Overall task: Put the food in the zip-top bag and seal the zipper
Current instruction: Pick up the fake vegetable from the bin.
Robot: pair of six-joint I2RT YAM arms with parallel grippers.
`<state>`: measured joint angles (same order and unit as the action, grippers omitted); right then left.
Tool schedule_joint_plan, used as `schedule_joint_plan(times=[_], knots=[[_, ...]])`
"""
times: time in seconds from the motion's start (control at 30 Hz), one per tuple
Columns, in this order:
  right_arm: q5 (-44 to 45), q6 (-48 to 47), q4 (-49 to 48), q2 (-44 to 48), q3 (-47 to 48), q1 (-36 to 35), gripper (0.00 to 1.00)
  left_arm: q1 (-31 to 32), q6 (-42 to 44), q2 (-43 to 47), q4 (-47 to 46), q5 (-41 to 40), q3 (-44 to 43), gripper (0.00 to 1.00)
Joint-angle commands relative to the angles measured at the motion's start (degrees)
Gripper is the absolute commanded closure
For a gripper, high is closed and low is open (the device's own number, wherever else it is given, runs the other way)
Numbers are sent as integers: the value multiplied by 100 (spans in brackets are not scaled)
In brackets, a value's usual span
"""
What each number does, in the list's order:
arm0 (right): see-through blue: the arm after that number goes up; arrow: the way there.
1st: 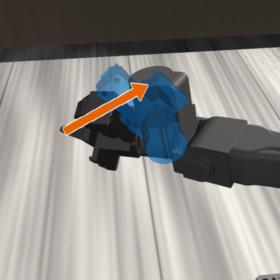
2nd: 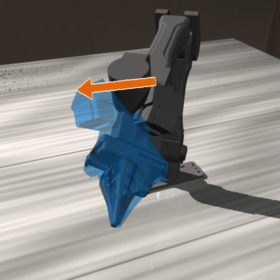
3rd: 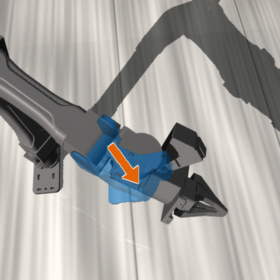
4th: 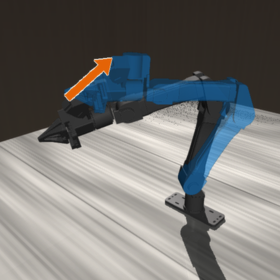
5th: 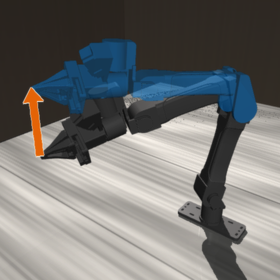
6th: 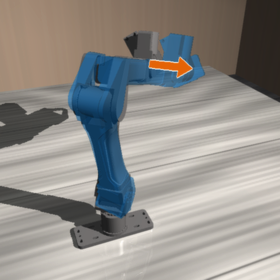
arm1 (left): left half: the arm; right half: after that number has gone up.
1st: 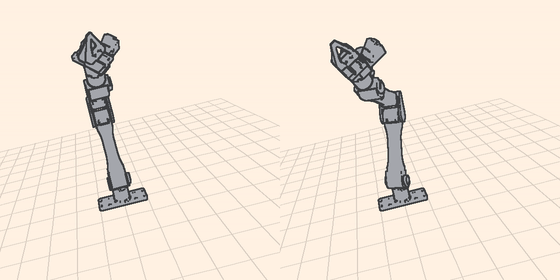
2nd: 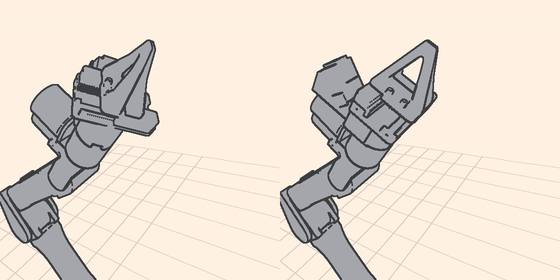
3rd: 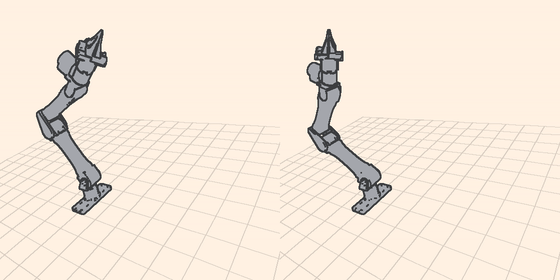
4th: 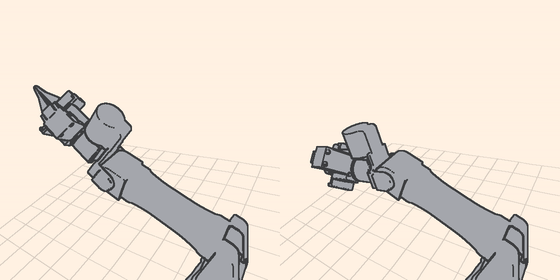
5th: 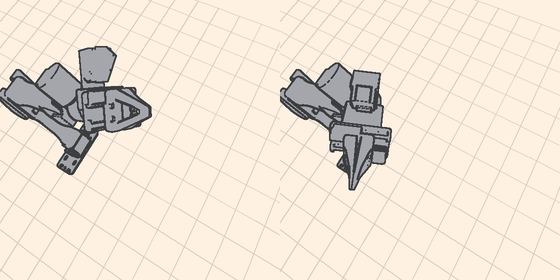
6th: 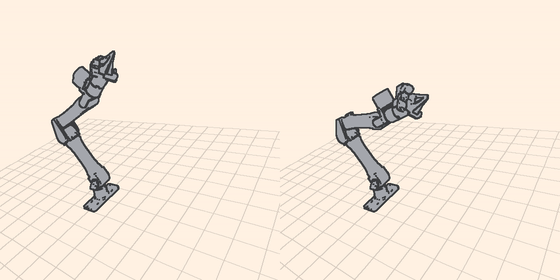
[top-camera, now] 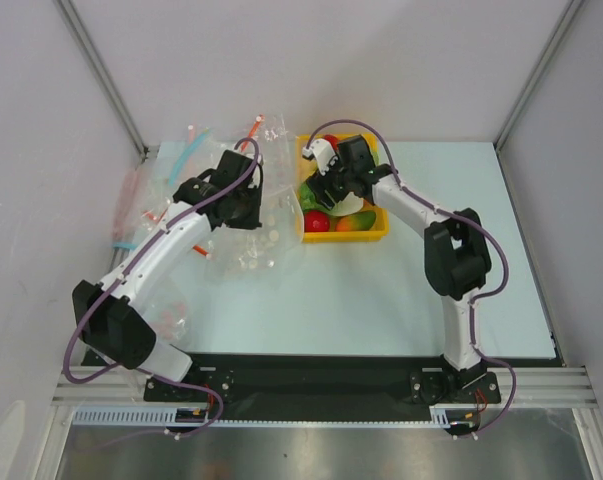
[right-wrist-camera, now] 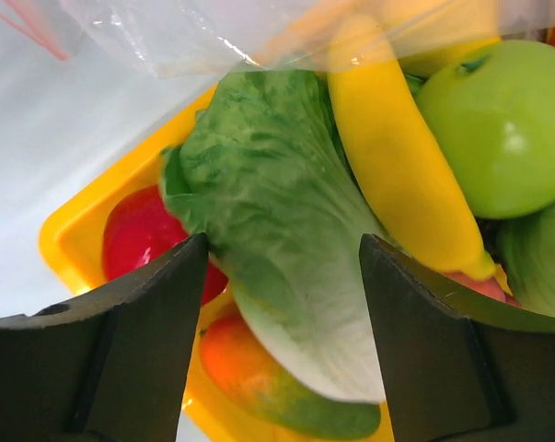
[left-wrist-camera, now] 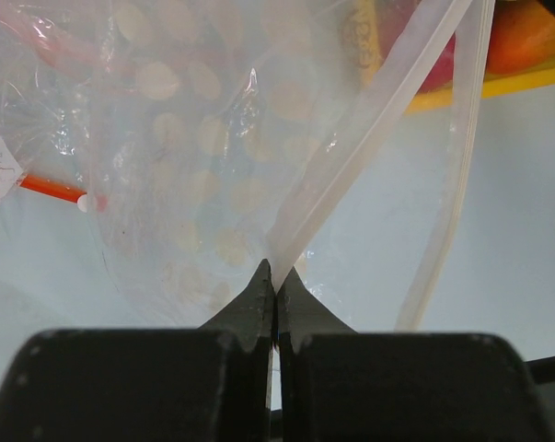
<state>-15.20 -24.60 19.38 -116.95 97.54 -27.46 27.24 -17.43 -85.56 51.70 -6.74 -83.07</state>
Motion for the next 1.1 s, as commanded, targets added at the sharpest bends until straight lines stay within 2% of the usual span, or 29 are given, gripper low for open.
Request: schedule_joint_plan(times=[0.0, 0.37, 0.43, 0.47, 0.5, 0.53, 0.57, 0.67, 0.7, 0.93, 1.07], knots=[[447, -247, 92, -425, 502, -13, 29, -17, 117, 312, -20, 103, -52, 100], [606, -361, 189, -917, 336, 4, 31, -17, 108, 241, 77, 208, -245, 100], [598, -344, 207, -979, 354, 22, 34, -26, 108, 233, 77, 217, -254, 100], [589, -283, 198, -988, 354, 22, 38, -18, 100, 224, 77, 226, -263, 100], [606, -221, 181, -997, 354, 30, 53, -26, 100, 206, 94, 235, -271, 100], [650, -195, 172, -997, 389, 31, 61, -18, 100, 206, 94, 235, -271, 100], [667, -168, 180, -979, 398, 22, 73, -17, 100, 198, 94, 235, -271, 100], [633, -98, 111, -900, 441, 48, 89, -17, 82, 206, 94, 217, -271, 100], [615, -37, 119, -883, 485, 57, 100, -17, 82, 206, 77, 209, -263, 100], [273, 481, -266, -269, 442, 224, 100, -9, 12, 198, -2, 217, -228, 100], [-17, 816, -776, 249, 12, 373, 100, -9, -23, 145, -29, 244, -236, 100]])
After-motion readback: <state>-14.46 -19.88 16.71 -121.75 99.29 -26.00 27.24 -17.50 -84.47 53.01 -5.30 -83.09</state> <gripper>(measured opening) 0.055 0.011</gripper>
